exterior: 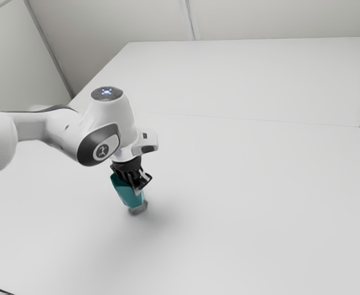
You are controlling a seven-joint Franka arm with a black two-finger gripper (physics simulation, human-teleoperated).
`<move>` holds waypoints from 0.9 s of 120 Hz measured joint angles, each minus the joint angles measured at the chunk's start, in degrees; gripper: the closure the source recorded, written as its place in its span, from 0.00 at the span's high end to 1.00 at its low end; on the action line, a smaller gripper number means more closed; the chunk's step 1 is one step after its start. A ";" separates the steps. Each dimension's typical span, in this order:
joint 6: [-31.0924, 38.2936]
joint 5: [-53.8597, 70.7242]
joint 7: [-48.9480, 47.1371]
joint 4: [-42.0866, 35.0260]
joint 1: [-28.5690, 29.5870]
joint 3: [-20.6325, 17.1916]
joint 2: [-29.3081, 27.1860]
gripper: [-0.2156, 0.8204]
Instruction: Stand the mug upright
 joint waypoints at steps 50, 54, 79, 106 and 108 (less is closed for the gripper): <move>2.53 2.27 -4.79 -0.20 0.36 -0.01 2.43 0.04; 2.63 2.30 -5.05 -0.19 0.37 -0.01 2.61 0.04; 2.96 1.95 -6.32 -0.19 0.95 -0.04 2.89 0.09; 3.05 1.02 -7.10 -0.07 0.96 -0.55 1.15 0.28; 3.05 0.80 -7.14 -0.05 0.93 -0.64 0.98 0.31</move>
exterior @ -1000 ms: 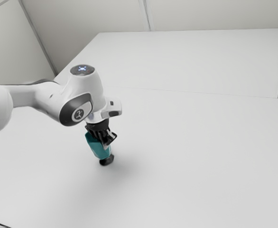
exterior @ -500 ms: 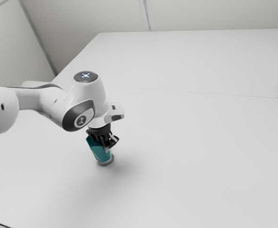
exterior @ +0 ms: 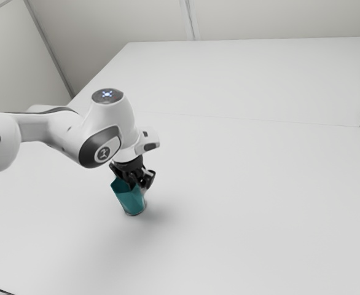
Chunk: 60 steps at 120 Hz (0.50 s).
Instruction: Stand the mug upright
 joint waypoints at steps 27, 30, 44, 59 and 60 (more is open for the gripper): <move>-0.09 -1.41 -0.43 0.31 0.03 -0.33 -2.16 0.61; -0.13 -1.45 -0.45 0.34 0.14 -0.33 -2.43 0.62; -0.96 -1.61 -0.46 1.02 0.46 -0.49 -3.87 0.69; -5.32 -3.04 -0.47 5.42 1.02 -0.59 -4.29 0.72; -5.66 -3.17 -0.47 5.70 1.09 -0.59 -4.30 0.73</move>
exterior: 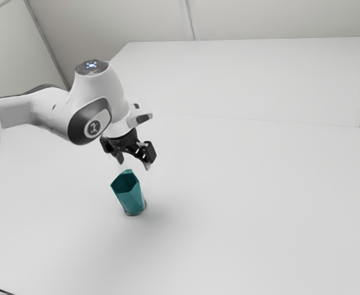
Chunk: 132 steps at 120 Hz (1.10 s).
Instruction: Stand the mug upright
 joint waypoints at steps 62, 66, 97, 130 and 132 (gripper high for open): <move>-21.00 -4.10 0.05 18.14 3.78 -0.01 4.65 0.77; -21.90 -4.16 0.04 19.20 3.95 -0.01 5.16 0.77; -29.09 -4.32 0.03 27.79 4.56 0.31 7.02 0.77; -35.63 -4.25 0.04 34.98 5.25 0.42 7.60 0.77; -35.96 -4.24 0.04 35.24 5.25 0.43 7.62 0.77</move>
